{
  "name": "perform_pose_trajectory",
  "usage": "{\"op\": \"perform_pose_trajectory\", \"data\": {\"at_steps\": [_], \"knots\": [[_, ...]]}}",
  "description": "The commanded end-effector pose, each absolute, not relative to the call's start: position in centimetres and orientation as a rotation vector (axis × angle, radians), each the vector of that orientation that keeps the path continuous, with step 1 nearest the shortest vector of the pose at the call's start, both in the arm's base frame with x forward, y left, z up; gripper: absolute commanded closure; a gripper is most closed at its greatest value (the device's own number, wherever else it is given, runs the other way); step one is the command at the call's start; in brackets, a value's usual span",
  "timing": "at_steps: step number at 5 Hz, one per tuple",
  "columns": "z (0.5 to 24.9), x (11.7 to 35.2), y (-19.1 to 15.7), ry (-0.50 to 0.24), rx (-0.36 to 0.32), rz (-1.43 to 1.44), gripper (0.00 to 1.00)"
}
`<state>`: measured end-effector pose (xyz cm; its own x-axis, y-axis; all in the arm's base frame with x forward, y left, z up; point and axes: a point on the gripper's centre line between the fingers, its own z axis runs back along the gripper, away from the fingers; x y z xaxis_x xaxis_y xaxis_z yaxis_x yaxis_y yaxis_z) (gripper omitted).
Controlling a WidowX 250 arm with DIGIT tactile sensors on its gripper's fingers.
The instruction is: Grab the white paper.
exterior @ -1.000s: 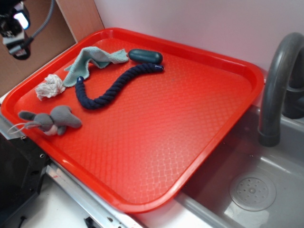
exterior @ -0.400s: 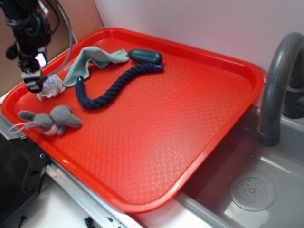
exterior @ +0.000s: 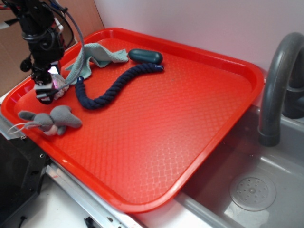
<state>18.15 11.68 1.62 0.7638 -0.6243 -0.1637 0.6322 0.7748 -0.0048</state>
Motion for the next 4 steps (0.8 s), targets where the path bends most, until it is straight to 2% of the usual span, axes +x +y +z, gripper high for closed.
{"op": "perform_pose_trajectory", "data": {"at_steps": [1,2,3,4], "knots": [[0.5,19.0,11.2,0.165,0.049,-0.701,1.00],[1.0,19.0,11.3,0.158,0.059,-0.671,1.00],[1.8,19.0,10.4,0.142,0.102,-0.644,1.00],[5.0,18.7,8.7,0.134,0.116,-0.560,1.00]]}}
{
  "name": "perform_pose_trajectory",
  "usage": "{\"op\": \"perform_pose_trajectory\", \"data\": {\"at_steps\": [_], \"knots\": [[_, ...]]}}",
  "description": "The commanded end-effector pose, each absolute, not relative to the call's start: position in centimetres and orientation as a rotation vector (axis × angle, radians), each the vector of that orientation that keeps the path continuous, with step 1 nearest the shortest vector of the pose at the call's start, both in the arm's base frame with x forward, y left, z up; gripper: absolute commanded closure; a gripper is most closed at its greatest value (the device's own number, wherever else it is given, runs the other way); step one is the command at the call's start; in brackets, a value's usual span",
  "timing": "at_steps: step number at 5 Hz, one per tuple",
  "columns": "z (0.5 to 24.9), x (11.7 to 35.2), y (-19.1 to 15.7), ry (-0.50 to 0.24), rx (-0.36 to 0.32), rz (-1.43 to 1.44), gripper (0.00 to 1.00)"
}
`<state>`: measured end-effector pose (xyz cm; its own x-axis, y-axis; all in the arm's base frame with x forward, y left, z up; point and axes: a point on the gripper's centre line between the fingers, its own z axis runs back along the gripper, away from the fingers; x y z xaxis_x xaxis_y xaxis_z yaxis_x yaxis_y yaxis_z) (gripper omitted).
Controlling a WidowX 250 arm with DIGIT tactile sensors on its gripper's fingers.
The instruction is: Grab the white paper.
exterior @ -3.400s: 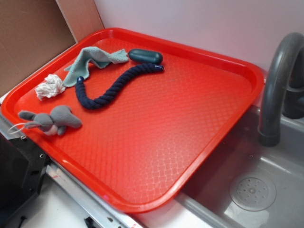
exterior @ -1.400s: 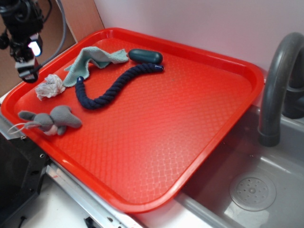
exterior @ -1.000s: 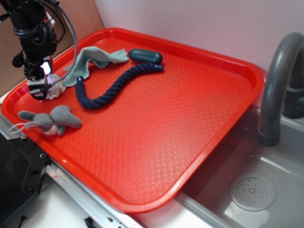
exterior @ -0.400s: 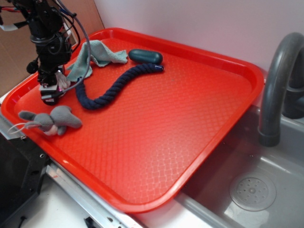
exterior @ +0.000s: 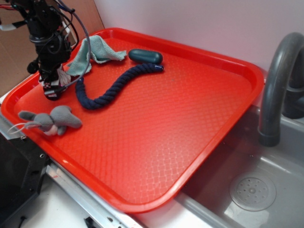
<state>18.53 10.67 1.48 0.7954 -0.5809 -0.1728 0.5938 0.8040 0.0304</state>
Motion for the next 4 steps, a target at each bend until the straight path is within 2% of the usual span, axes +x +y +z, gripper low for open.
{"op": "perform_pose_trajectory", "data": {"at_steps": [1,2,3,4], "knots": [[9.4,18.3,7.0,0.188,0.214,-0.302,1.00],[13.1,17.9,5.1,0.179,0.212,-0.048,1.00],[15.7,17.7,3.7,0.134,0.085,0.161,1.00],[18.7,17.4,1.6,0.052,0.042,0.164,1.00]]}}
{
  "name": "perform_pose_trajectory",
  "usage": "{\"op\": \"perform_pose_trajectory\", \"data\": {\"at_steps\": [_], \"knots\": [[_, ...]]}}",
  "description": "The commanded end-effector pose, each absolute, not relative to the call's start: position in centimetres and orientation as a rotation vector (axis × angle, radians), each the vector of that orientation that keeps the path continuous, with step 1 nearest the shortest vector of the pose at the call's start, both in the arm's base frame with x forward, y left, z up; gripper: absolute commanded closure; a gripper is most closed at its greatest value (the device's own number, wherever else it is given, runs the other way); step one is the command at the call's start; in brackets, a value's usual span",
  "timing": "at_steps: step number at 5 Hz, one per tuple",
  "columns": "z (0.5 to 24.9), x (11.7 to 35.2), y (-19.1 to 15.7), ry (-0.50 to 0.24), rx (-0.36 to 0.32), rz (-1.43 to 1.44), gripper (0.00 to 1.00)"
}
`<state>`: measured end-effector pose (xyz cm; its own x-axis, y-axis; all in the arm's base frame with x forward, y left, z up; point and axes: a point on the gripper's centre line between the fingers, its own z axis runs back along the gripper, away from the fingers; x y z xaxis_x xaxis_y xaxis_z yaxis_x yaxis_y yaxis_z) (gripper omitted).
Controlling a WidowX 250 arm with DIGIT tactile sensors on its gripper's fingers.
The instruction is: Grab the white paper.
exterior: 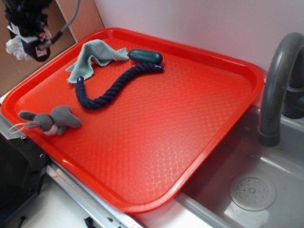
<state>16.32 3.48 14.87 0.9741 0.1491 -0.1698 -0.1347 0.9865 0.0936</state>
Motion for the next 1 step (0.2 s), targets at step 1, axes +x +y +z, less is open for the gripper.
{"op": "perform_pose_trajectory", "data": {"at_steps": [1], "knots": [[18.35,18.10,1.02,0.046,0.085,0.083,1.00]]}}
